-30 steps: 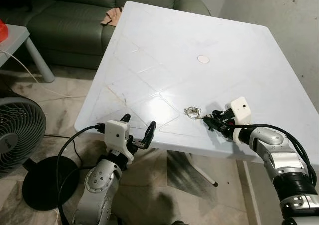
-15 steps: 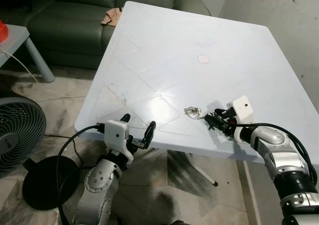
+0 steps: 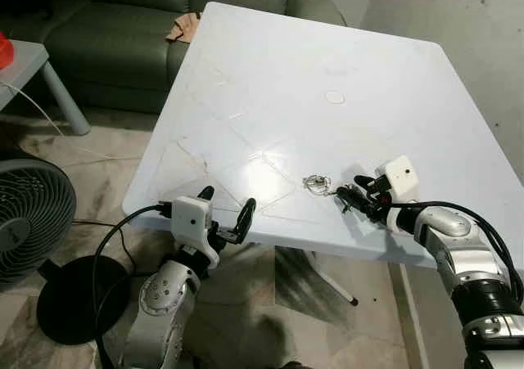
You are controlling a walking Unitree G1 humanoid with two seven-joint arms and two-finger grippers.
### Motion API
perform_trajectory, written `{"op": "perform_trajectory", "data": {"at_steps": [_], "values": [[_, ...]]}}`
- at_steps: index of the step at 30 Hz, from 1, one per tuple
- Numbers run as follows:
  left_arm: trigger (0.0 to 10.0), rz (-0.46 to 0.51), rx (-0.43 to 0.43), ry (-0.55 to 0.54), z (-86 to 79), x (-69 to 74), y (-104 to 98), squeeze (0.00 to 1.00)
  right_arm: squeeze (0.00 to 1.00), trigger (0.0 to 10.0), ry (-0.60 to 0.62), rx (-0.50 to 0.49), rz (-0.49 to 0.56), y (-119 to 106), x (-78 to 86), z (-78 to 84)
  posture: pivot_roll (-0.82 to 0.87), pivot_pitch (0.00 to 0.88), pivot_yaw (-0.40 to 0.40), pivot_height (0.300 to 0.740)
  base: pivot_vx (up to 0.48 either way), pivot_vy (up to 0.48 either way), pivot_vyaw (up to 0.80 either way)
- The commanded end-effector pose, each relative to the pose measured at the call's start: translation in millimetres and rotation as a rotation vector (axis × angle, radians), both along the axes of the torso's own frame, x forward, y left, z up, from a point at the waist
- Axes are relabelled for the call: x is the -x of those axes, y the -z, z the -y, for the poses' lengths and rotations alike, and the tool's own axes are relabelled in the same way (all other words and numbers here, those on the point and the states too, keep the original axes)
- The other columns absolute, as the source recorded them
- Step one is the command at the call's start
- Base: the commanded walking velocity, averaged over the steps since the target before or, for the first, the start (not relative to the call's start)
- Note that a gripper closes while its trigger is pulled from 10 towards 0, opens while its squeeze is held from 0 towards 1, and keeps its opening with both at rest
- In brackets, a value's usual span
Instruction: Hang keys on a hook
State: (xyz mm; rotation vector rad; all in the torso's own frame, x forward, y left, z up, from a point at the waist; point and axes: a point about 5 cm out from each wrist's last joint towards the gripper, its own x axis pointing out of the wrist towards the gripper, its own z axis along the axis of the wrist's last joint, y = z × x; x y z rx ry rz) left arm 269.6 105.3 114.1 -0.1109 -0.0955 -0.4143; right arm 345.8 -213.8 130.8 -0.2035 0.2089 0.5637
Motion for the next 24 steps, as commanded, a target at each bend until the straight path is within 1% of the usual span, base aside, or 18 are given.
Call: {"op": "perform_trajectory", "data": {"at_steps": [1, 4, 5, 7, 8, 9, 17, 18, 19, 24], "values": [[10.0, 0.009, 0.002, 0.008, 2.8, 0.5, -2.5, 0.0, 0.0, 10.0, 0.022, 0.014, 0.005, -2.9, -0.1, 10.9, 0.05, 0.17, -0.132, 0.711, 0.0, 0.0, 0.0], [10.0, 0.008, 0.003, 0.009, 3.3, -0.1, -2.7, 0.0, 0.0, 10.0, 0.031, 0.019, 0.005, -3.3, -0.3, 14.1, 0.05, 0.17, -0.13, 0.711, 0.0, 0.0, 0.0], [10.0, 0.008, 0.003, 0.011, 3.6, 0.2, -2.7, 0.0, 0.0, 9.4, 0.029, 0.019, 0.005, -3.5, 0.6, 16.2, 0.05, 0.17, -0.13, 0.711, 0.0, 0.0, 0.0], [10.0, 0.008, 0.002, 0.012, 3.9, 0.5, -2.4, 0.0, 0.0, 4.5, 0.025, 0.019, 0.015, -4.3, 1.3, 17.3, 0.05, 0.17, -0.13, 0.711, 0.0, 0.0, 0.0], [10.0, 0.008, 0.002, 0.012, 3.9, 0.5, -2.4, 0.0, 0.0, 4.5, 0.025, 0.019, 0.015, -4.3, 1.3, 17.3, 0.05, 0.17, -0.13, 0.711, 0.0, 0.0, 0.0], [10.0, 0.007, 0.004, 0.011, 3.8, 0.3, -2.4, 0.0, 0.0, 0.0, 0.024, 0.013, 0.015, -4.2, 1.7, 17.4, 0.04, 0.17, -0.129, 0.711, 0.0, 0.0, 0.0], [10.0, 0.008, 0.002, 0.015, 4.1, -0.4, -2.5, 0.0, 0.0, 0.0, 0.01, 0.01, 0.016, -2.5, 2.2, 15.1, 0.04, 0.168, -0.127, 0.711, 0.0, 0.0, 0.0], [10.0, 0.008, 0.002, 0.015, 4.1, -0.5, -2.5, 0.0, 0.0, 8.0, 0.017, 0.018, 0.012, -2.0, 1.8, 15.6, 0.04, 0.168, -0.127, 0.711, 0.0, 0.0, 0.0], [10.0, 0.008, 0.002, 0.015, 4.1, -0.4, -2.5, 0.0, 0.0, 10.0, 0.019, 0.023, 0.01, -1.7, 1.6, 15.7, 0.04, 0.168, -0.127, 0.711, 0.0, 0.0, 0.0], [10.0, 0.009, 0.003, 0.012, 4.0, -0.2, -2.6, 0.0, 0.0, 10.0, 0.026, 0.015, 0.003, -1.7, 0.9, 16.7, 0.04, 0.168, -0.127, 0.711, 0.0, 0.0, 0.0]]}}
